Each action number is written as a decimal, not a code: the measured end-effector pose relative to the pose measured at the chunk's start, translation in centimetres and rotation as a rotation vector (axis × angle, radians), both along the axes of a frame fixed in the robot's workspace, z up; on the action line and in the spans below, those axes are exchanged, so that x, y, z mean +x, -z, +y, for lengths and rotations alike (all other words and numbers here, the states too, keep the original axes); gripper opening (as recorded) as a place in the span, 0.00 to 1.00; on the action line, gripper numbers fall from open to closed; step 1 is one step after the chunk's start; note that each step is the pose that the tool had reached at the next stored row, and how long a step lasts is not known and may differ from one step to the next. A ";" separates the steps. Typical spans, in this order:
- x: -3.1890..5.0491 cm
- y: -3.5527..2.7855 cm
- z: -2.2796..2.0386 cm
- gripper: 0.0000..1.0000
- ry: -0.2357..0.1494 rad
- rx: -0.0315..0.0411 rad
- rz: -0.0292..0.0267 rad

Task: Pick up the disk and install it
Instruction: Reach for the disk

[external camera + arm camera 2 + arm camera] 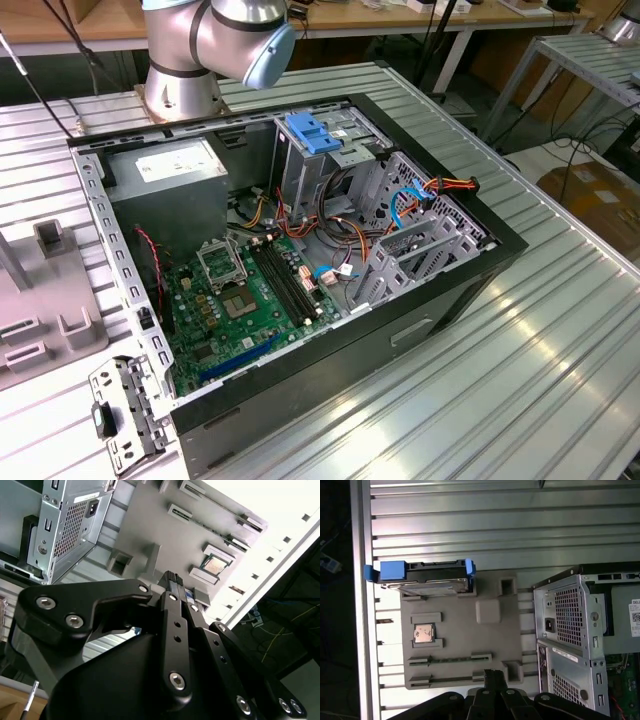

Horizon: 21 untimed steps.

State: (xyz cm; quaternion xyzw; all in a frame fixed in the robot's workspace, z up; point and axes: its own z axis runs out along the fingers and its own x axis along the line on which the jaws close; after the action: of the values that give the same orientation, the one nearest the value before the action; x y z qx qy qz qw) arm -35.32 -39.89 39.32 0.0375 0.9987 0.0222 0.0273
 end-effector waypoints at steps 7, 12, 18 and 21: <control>-0.56 0.00 0.00 0.11 0.000 0.0000 0.0000; -0.83 0.02 0.00 0.11 0.000 0.0000 0.0000; -1.19 0.06 0.00 0.11 0.000 0.0000 0.0001; -1.33 0.08 0.00 0.11 0.000 0.0000 0.0000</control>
State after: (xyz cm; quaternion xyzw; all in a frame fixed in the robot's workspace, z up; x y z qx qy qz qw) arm -36.64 -39.89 39.24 0.0375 0.9987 0.0223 0.0273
